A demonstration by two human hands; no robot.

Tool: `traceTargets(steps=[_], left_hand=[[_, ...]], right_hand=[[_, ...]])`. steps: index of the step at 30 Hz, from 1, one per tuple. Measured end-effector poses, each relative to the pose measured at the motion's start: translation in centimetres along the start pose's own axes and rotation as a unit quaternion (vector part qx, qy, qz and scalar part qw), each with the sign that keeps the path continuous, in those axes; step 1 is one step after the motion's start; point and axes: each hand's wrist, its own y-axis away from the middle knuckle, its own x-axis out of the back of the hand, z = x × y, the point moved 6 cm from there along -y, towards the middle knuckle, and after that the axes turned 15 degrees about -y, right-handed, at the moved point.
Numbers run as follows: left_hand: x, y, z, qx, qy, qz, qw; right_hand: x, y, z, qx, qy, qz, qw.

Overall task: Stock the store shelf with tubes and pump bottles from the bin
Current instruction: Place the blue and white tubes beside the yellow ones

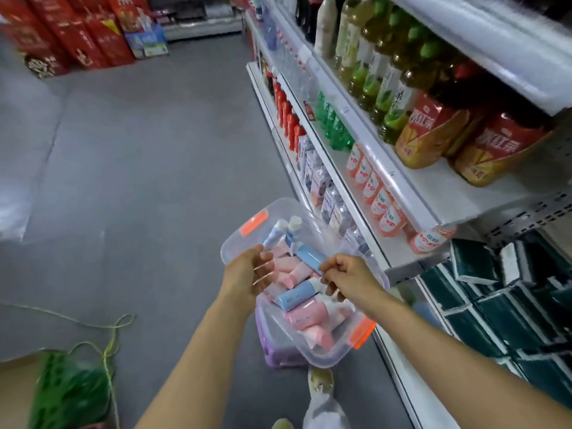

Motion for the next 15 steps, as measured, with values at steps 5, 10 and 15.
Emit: traceTargets(steps=[5, 10, 15], left_hand=[[-2.9, -7.2, 1.2, 0.042, -0.001, 0.024, 0.999], [-5.9, -13.9, 0.7, 0.070, -0.028, 0.019, 0.997], [-7.6, -20.2, 0.3, 0.041, -0.156, 0.039, 0.986]], right_hand=[[-0.8, -8.2, -0.5, -0.038, 0.017, -0.009, 0.999], [-1.7, -15.6, 0.9, -0.087, 0.014, -0.008, 0.996], [-2.9, -21.0, 2.7, -0.143, -0.023, -0.009, 0.989]])
